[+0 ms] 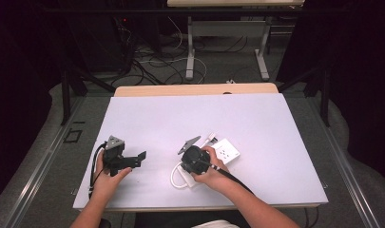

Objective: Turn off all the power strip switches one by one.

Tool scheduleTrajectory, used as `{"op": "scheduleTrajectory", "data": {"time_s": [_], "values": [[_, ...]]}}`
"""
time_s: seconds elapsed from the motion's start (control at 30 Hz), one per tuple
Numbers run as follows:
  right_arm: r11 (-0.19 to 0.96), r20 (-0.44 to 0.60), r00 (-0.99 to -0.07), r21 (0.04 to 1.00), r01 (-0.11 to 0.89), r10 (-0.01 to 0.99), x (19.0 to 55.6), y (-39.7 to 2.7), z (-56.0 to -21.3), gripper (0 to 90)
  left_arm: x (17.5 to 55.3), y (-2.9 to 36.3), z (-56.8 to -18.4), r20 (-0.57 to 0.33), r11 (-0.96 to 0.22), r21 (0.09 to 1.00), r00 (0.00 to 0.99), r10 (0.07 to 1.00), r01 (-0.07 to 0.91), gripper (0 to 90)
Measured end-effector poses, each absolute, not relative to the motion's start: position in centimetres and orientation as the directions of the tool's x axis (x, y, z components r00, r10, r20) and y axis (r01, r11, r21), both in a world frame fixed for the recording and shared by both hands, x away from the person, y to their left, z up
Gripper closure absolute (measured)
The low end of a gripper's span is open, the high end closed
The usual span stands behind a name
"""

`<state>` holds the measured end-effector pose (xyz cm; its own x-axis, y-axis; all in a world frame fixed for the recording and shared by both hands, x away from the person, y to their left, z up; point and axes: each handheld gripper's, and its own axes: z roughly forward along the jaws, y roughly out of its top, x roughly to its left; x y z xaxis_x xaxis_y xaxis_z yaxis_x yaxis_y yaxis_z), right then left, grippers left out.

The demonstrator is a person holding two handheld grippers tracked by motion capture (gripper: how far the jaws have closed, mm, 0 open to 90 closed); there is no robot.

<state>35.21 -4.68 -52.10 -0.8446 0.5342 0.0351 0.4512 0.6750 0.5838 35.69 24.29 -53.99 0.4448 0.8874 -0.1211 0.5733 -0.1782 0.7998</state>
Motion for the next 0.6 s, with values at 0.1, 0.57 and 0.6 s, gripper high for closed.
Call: {"op": "scheduleTrajectory", "data": {"time_s": [0.1, 0.57, 0.6], "values": [[0.67, 0.034, -0.843, 0.59, 0.45, 0.537, 35.17, -4.65, -52.09, 90.0, 35.69, 24.32, -53.98, -0.123, -0.176, 0.797, 0.441, 0.889, 0.577, 2.0], [0.637, 0.051, -0.819, 0.602, 0.482, 0.571, 35.82, -5.43, -52.03, 90.0, 35.69, 24.32, -53.98, -0.123, -0.177, 0.797, 0.443, 0.888, 0.578, 2.0], [0.626, 0.063, -0.811, 0.601, 0.496, 0.582, 35.84, -5.49, -52.0, 90.0, 35.69, 24.32, -53.98, -0.123, -0.177, 0.797, 0.443, 0.888, 0.578, 2.0]]}}
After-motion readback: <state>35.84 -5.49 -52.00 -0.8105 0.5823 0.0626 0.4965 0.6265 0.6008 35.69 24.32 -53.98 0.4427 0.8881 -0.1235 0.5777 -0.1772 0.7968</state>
